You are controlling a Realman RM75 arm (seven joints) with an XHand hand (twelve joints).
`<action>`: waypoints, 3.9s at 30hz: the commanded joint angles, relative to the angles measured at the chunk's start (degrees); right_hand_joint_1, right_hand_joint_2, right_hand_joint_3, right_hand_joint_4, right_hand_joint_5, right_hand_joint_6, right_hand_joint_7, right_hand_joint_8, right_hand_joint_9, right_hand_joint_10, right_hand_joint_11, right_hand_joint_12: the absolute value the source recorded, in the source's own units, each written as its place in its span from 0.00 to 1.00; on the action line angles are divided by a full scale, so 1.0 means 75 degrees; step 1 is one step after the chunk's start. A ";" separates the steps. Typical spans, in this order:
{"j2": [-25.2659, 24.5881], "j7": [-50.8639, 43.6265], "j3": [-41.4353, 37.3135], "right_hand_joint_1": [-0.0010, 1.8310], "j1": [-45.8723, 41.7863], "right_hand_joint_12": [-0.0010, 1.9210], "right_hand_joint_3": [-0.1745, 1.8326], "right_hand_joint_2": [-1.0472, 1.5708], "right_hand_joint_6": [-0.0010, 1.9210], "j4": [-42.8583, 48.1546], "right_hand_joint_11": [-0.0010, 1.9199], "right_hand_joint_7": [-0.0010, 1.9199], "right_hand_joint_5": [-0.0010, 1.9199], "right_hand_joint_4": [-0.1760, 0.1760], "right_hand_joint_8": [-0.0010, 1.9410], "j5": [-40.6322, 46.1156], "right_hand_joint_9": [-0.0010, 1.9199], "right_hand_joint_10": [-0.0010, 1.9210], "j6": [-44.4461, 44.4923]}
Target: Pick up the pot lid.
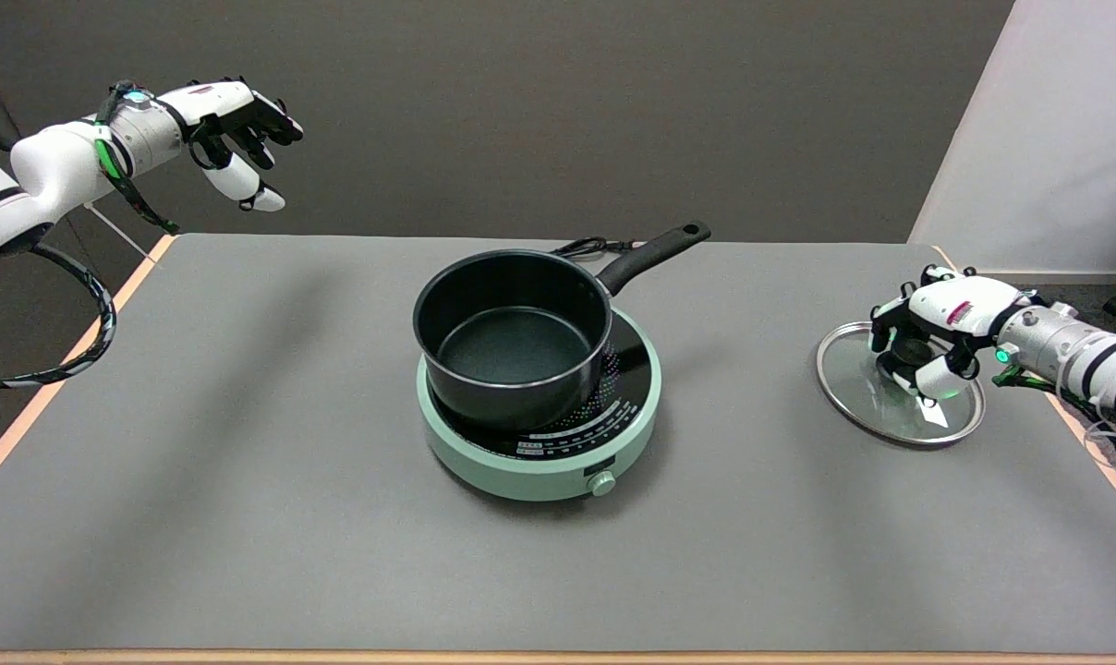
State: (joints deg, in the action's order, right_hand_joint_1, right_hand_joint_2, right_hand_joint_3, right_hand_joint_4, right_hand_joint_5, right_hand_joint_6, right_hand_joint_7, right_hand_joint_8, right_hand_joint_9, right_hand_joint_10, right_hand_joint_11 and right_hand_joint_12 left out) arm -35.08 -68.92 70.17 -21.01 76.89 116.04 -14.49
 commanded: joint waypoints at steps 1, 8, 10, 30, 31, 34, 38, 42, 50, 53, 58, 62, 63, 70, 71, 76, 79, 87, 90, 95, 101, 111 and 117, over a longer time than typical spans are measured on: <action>-0.0036 0.0003 -0.0242 0.56 -0.0114 0.85 0.55 0.67 0.38 -0.0152 0.00 0.43 0.36 0.92 0.22 -0.0010 0.41 0.37 -0.0106; -0.0025 0.0024 -0.0157 0.57 -0.0093 0.83 0.53 0.67 0.35 -0.0313 0.00 0.43 0.36 0.89 0.20 -0.0010 0.39 0.38 -0.0106; -0.0018 0.0024 -0.0153 0.58 -0.0086 0.82 0.53 0.67 0.34 -0.0320 0.00 0.42 0.36 0.90 0.19 -0.0010 0.39 0.38 -0.0126; 0.0007 0.0024 -0.0100 0.71 -0.0018 0.84 0.24 0.83 0.66 -0.0291 0.01 0.36 0.25 0.81 0.77 0.0065 0.29 0.73 -0.0159; 0.0007 0.0024 -0.0100 0.71 -0.0018 0.85 0.25 0.83 0.69 -0.0284 0.01 0.35 0.24 0.81 0.79 0.0065 0.28 0.76 -0.0159; 0.0007 0.0024 -0.0086 0.70 -0.0018 0.87 0.28 0.82 0.78 -0.0270 0.02 0.33 0.21 0.89 0.83 0.0065 0.26 0.83 -0.0159; 0.0007 0.0024 -0.0068 0.73 -0.0018 0.89 0.31 0.82 0.83 -0.0253 0.03 0.33 0.21 0.92 0.85 0.0075 0.26 0.90 -0.0159; 0.0007 0.0024 -0.0068 0.80 -0.0018 0.91 0.30 0.82 0.85 -0.0249 0.03 0.32 0.20 1.00 0.84 0.0174 0.28 0.95 -0.0159; 0.0007 0.0032 -0.0068 0.80 0.0014 0.93 0.34 0.80 0.85 -0.0260 0.04 0.34 0.19 1.00 0.83 0.0256 0.28 0.97 -0.0159; 0.0007 0.0035 -0.0068 0.80 0.0014 0.93 0.37 0.79 0.86 -0.0267 0.05 0.34 0.19 1.00 0.84 0.0256 0.28 0.98 -0.0159; 0.0007 0.0035 -0.0068 0.80 0.0035 0.93 0.38 0.79 0.86 -0.0270 0.06 0.34 0.19 1.00 0.84 0.0267 0.28 0.97 -0.0159; 0.0007 0.0035 -0.0142 0.80 0.0035 0.92 0.38 0.79 0.85 -0.0260 0.06 0.34 0.19 0.97 0.84 0.0592 0.28 0.98 -0.0173; 0.0007 0.0035 -0.0195 0.80 0.0035 0.94 0.40 0.78 0.86 -0.0260 0.06 0.34 0.19 1.00 0.84 0.0770 0.29 0.98 -0.0208; 0.0032 0.0035 -0.0345 0.79 0.0131 0.97 0.30 0.82 0.83 -0.0238 0.00 0.33 0.16 0.96 0.82 0.1265 0.27 0.97 -0.0542; 0.0046 0.0035 -0.0337 0.80 0.0149 0.97 0.30 0.81 0.83 -0.0238 0.00 0.34 0.15 0.94 0.81 0.1269 0.28 0.97 -0.0553; 0.0060 0.0035 -0.0281 0.71 0.0234 1.00 0.35 0.80 0.79 -0.0255 0.00 0.35 0.20 0.99 0.84 0.1269 0.26 1.00 -0.0553; 0.0060 0.0035 -0.0299 0.71 0.0238 1.00 0.35 0.79 0.79 -0.0259 0.00 0.35 0.20 0.98 0.84 0.1269 0.26 1.00 -0.0553; 0.0060 0.0035 -0.0345 0.71 0.0248 1.00 0.37 0.79 0.78 -0.0206 0.00 0.36 0.20 0.97 0.84 0.1269 0.25 1.00 -0.0553; 0.0060 0.0035 -0.0345 0.71 0.0248 1.00 0.37 0.79 0.78 -0.0214 0.00 0.36 0.20 0.97 0.84 0.1269 0.24 1.00 -0.0553; 0.0071 0.0035 -0.0334 0.71 0.0301 1.00 0.37 0.79 0.79 -0.0228 0.00 0.36 0.20 0.96 0.84 0.1269 0.24 1.00 -0.0553; 0.0082 0.0170 -0.0496 0.71 0.0365 1.00 0.37 0.78 0.79 -0.0217 0.00 0.36 0.20 0.98 0.83 0.1961 0.26 1.00 -0.0723; 0.0124 0.1063 -0.0782 0.72 0.0465 1.00 0.38 0.78 0.79 -0.0241 0.00 0.37 0.20 1.00 0.83 0.3033 0.28 1.00 -0.1083; 0.0153 0.1382 -0.0782 0.72 0.0558 1.00 0.38 0.78 0.80 -0.0438 0.00 0.37 0.20 1.00 0.82 0.4107 0.29 1.00 -0.1400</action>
State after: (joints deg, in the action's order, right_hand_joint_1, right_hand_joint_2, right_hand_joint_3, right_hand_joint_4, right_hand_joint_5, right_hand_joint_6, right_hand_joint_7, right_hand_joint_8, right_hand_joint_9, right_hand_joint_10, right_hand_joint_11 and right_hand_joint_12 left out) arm -34.38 -65.04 65.92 -18.22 75.23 132.79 -20.60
